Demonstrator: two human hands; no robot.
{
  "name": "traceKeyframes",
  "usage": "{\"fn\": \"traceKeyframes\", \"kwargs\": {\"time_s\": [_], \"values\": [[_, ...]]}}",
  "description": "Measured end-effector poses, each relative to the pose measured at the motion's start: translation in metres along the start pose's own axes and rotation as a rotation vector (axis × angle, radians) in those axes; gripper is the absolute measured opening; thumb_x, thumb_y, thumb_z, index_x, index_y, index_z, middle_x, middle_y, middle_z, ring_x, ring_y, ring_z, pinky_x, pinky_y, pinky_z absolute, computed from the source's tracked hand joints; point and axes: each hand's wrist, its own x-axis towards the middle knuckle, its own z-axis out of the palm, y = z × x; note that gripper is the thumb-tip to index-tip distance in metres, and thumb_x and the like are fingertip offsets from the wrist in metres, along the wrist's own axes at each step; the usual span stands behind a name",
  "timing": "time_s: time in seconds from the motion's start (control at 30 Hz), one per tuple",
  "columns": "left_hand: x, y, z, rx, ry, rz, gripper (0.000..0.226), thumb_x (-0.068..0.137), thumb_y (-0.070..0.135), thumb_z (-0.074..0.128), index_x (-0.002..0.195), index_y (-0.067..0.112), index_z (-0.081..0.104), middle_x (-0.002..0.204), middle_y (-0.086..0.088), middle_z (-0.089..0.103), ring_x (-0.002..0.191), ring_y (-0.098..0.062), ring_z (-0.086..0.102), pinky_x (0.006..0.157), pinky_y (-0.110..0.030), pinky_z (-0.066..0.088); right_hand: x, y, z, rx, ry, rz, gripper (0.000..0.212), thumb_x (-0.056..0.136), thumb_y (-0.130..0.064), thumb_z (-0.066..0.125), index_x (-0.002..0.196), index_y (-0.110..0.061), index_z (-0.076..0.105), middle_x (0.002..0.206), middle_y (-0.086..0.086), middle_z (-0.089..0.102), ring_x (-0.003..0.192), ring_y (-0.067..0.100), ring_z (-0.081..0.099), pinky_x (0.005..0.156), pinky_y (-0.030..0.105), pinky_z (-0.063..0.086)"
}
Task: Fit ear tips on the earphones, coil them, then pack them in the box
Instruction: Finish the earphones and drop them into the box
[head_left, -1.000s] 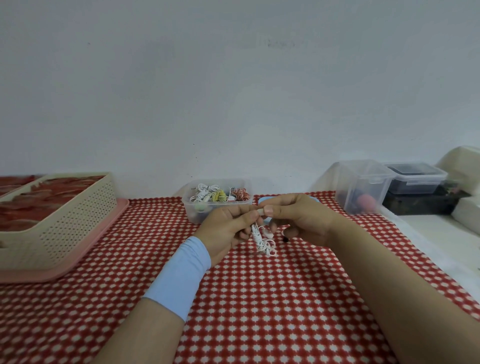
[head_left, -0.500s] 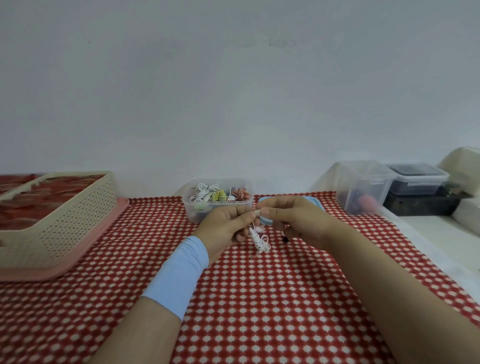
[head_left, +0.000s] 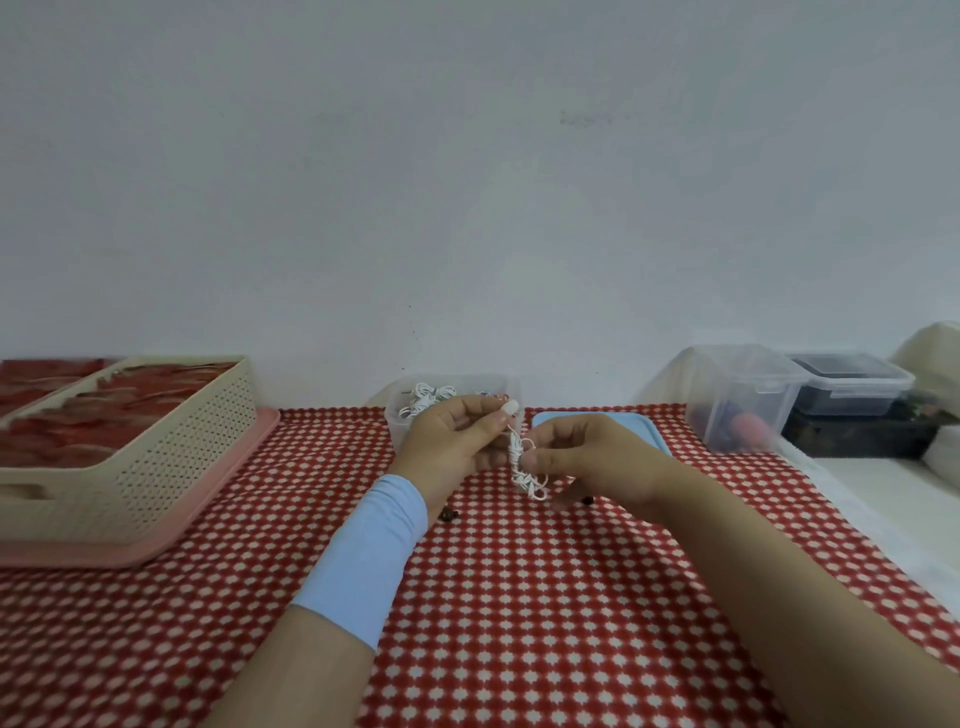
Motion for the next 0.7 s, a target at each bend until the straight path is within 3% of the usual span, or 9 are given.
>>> {"fn": "traceKeyframes", "kwargs": {"time_s": [0.1, 0.2, 0.27, 0.37, 0.5, 0.6, 0.7], "values": [[0.006, 0.017, -0.005, 0.013, 0.044, 0.025, 0.017, 0.089, 0.011, 0.069, 0.105, 0.004, 0.067, 0.092, -0.010, 0.073, 0.080, -0.018, 0.070, 0.073, -0.032, 0.061, 0.006, -0.017, 0.002, 0.028, -0.008, 0.017, 0.016, 0.094, -0.018, 0.072, 0.104, -0.006, 0.074, 0.088, 0.007, 0.074, 0.076, 0.014, 0.068, 0.070, 0.032, 0.061], [0.021, 0.039, -0.020, 0.131, 0.120, 0.065, 0.021, 0.091, 0.008, 0.066, 0.111, 0.012, 0.064, 0.093, -0.012, 0.072, 0.074, -0.017, 0.068, 0.067, -0.030, 0.060, 0.026, -0.042, 0.002, -0.066, 0.144, -0.019, 0.009, 0.093, -0.017, 0.072, 0.095, -0.009, 0.076, 0.087, 0.010, 0.074, 0.071, 0.013, 0.066, 0.066, 0.033, 0.062], [0.033, 0.052, -0.033, 0.270, 0.155, 0.095, 0.022, 0.092, 0.007, 0.064, 0.112, 0.014, 0.065, 0.089, -0.009, 0.073, 0.068, -0.015, 0.065, 0.064, -0.028, 0.060, 0.046, -0.056, 0.004, -0.133, 0.215, -0.070, 0.007, 0.092, -0.017, 0.072, 0.091, -0.011, 0.076, 0.082, 0.006, 0.073, 0.066, 0.011, 0.065, 0.059, 0.029, 0.058], [0.049, 0.059, -0.059, 0.563, 0.186, 0.085, 0.017, 0.090, 0.013, 0.065, 0.104, 0.019, 0.069, 0.086, 0.001, 0.074, 0.070, -0.013, 0.066, 0.067, -0.026, 0.058, 0.081, -0.066, 0.018, -0.413, 0.281, -0.177, 0.003, 0.090, -0.019, 0.074, 0.091, -0.017, 0.075, 0.079, -0.006, 0.069, 0.073, 0.011, 0.065, 0.062, 0.023, 0.053], [0.057, 0.048, -0.088, 1.000, 0.156, 0.034, 0.012, 0.087, 0.023, 0.066, 0.097, 0.028, 0.070, 0.095, 0.008, 0.069, 0.090, -0.010, 0.063, 0.078, -0.023, 0.045, 0.113, -0.067, 0.039, -0.775, 0.213, -0.194, 0.022, 0.091, -0.025, 0.072, 0.112, -0.021, 0.074, 0.096, -0.008, 0.065, 0.084, 0.008, 0.058, 0.066, 0.016, 0.041], [0.060, 0.036, -0.100, 1.167, 0.105, 0.004, 0.011, 0.087, 0.028, 0.066, 0.096, 0.025, 0.071, 0.106, 0.006, 0.069, 0.096, -0.012, 0.061, 0.082, -0.025, 0.043, 0.124, -0.059, 0.047, -0.725, 0.174, -0.136, 0.046, 0.085, -0.027, 0.081, 0.127, -0.022, 0.063, 0.096, -0.007, 0.065, 0.078, 0.001, 0.057, 0.066, 0.016, 0.043], [0.062, 0.030, -0.106, 1.200, 0.115, 0.015, 0.016, 0.087, 0.030, 0.067, 0.100, 0.023, 0.073, 0.116, 0.003, 0.062, 0.102, -0.015, 0.060, 0.084, -0.027, 0.043, 0.130, -0.052, 0.048, -0.715, 0.241, -0.156, 0.048, 0.078, -0.029, 0.087, 0.118, -0.025, 0.060, 0.096, -0.008, 0.066, 0.080, 0.002, 0.058, 0.064, 0.016, 0.041]]}}
